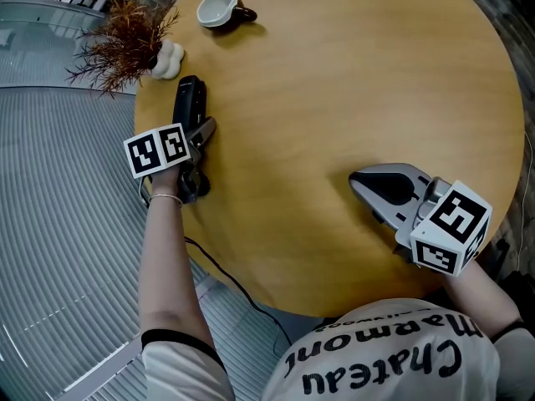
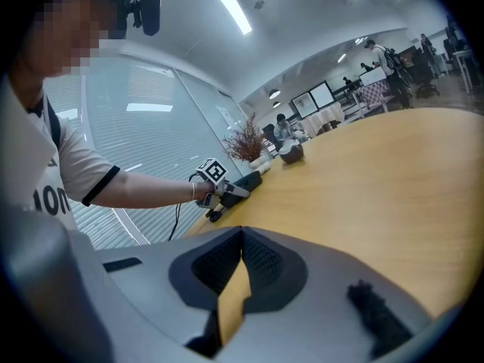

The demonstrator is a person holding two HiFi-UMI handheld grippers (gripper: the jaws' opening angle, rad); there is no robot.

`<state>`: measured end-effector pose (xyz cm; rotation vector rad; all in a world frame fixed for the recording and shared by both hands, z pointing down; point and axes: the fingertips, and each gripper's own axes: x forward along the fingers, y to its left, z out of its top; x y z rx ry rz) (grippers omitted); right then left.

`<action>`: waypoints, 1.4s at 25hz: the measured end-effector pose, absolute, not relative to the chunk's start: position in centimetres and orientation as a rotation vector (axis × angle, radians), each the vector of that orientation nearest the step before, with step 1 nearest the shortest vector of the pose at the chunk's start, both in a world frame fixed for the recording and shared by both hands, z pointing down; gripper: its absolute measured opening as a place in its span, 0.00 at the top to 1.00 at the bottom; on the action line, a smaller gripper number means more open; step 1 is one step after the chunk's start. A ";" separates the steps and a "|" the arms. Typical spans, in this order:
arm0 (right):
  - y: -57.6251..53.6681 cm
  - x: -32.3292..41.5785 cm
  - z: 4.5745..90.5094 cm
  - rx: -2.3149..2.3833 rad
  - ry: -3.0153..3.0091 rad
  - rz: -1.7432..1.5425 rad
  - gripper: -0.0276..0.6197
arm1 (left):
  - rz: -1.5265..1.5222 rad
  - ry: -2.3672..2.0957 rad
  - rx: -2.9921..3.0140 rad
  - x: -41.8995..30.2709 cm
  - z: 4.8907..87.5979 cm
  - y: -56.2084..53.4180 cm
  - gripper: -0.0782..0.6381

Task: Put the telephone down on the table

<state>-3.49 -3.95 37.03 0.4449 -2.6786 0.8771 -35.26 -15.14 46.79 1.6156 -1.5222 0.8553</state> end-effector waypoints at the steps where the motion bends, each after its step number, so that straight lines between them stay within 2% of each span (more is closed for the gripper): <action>1: -4.0 -3.5 37.1 0.446 -2.678 0.875 0.94 | 0.856 -1.527 1.616 -35.3 46.8 -15.2 0.29; 12: -3.7 -2.7 36.9 0.483 -2.664 0.869 0.94 | 0.874 -1.520 1.695 -34.9 46.7 -15.6 0.29; 15: -3.4 -2.4 36.6 0.495 -2.659 0.862 0.94 | 0.855 -1.460 1.726 -34.2 46.9 -15.2 0.20; 22: -2.6 -1.9 36.1 0.532 -2.649 0.835 0.94 | 0.892 -1.502 1.747 -34.2 46.9 -15.1 0.16; 31: -1.4 -0.8 34.1 0.566 -2.625 0.773 0.94 | 0.998 -1.719 1.856 -34.9 44.0 -15.1 0.18; 33: -1.2 -0.7 33.5 0.576 -2.626 0.761 0.94 | 0.984 -1.780 1.866 -35.2 43.0 -14.9 0.23; 35: -1.4 -0.7 32.9 0.574 -2.635 0.735 0.94 | 0.947 -1.838 1.861 -35.5 41.8 -14.7 0.32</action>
